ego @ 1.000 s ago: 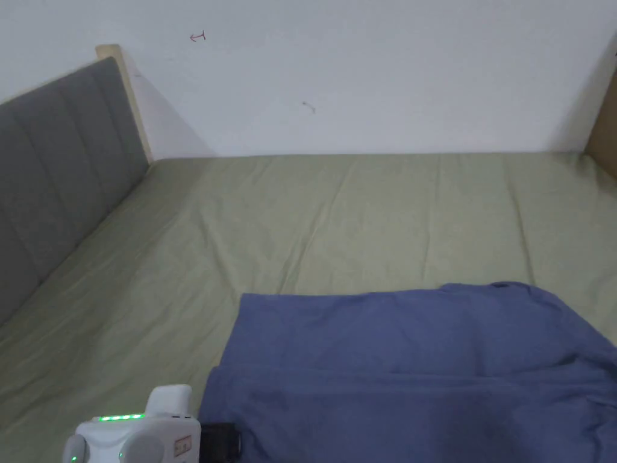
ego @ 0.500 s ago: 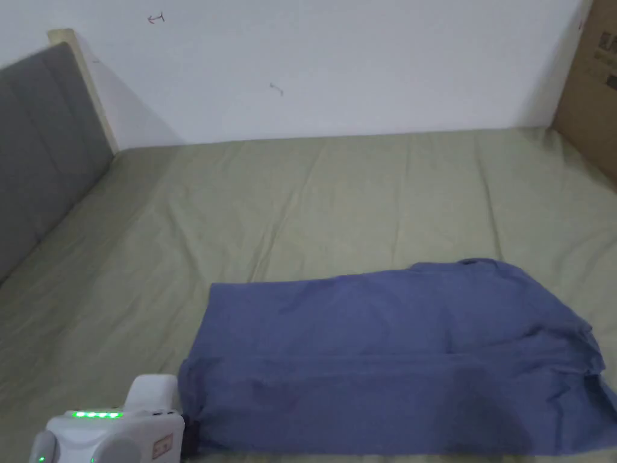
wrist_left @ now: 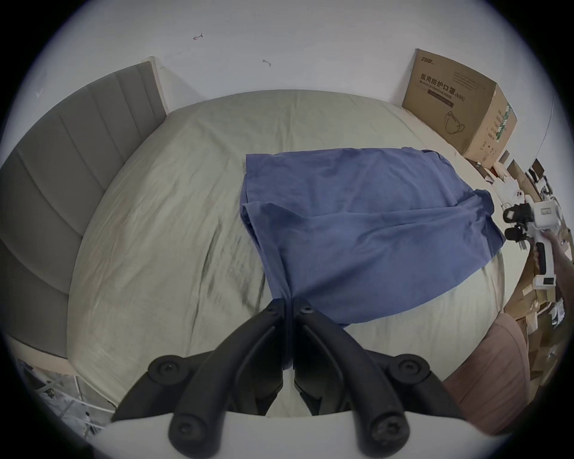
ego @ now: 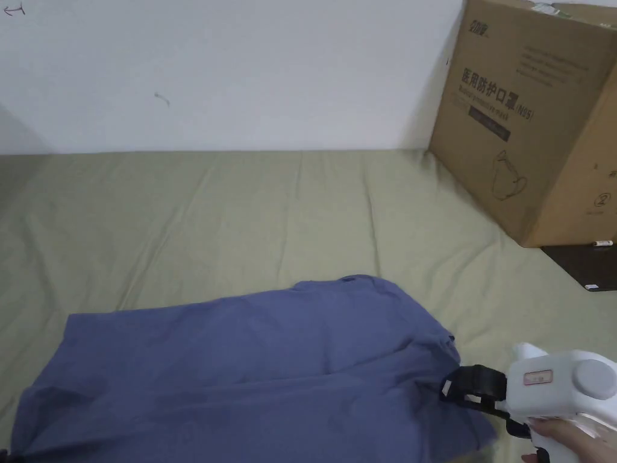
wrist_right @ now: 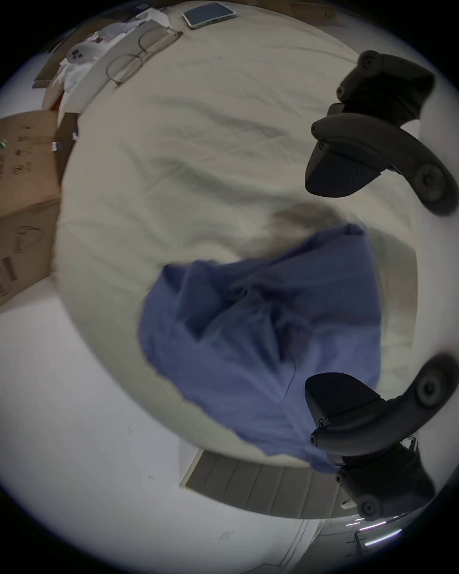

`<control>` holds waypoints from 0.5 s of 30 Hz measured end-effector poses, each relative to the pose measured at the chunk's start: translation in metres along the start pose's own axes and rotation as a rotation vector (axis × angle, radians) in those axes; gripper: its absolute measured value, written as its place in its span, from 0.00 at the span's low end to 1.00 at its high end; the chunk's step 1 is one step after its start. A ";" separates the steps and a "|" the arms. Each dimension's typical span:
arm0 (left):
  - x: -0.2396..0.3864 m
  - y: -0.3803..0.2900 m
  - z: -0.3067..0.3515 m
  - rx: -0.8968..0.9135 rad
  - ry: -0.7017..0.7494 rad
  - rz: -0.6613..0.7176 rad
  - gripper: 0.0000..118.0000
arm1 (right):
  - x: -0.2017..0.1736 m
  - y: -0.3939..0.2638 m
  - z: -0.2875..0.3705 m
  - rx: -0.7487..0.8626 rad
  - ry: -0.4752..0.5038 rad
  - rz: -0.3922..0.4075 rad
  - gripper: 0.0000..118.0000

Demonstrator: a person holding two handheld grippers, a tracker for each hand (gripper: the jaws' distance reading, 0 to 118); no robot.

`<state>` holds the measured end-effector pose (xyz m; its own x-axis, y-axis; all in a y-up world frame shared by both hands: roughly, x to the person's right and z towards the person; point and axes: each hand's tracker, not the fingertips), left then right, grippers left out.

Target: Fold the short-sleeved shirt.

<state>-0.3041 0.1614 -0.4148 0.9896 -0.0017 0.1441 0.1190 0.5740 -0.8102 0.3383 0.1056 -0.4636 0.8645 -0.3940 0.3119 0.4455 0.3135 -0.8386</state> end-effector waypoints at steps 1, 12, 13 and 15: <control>0.002 0.001 -0.001 -0.011 0.004 -0.011 0.03 | 0.002 0.002 -0.008 -0.001 -0.001 0.001 0.96; -0.002 -0.005 -0.020 -0.084 0.006 0.006 0.03 | 0.001 -0.004 -0.007 -0.022 -0.158 0.168 0.11; -0.001 -0.006 -0.020 -0.089 0.005 0.006 0.03 | -0.001 -0.005 -0.002 -0.026 -0.141 0.172 0.05; -0.001 -0.006 -0.020 -0.090 0.008 0.000 0.03 | -0.010 -0.010 0.007 -0.025 -0.152 0.191 0.04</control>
<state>-0.3037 0.1410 -0.4213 0.9902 -0.0085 0.1397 0.1253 0.4980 -0.8581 0.3264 0.1123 -0.4555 0.9585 -0.1944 0.2087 0.2662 0.3474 -0.8992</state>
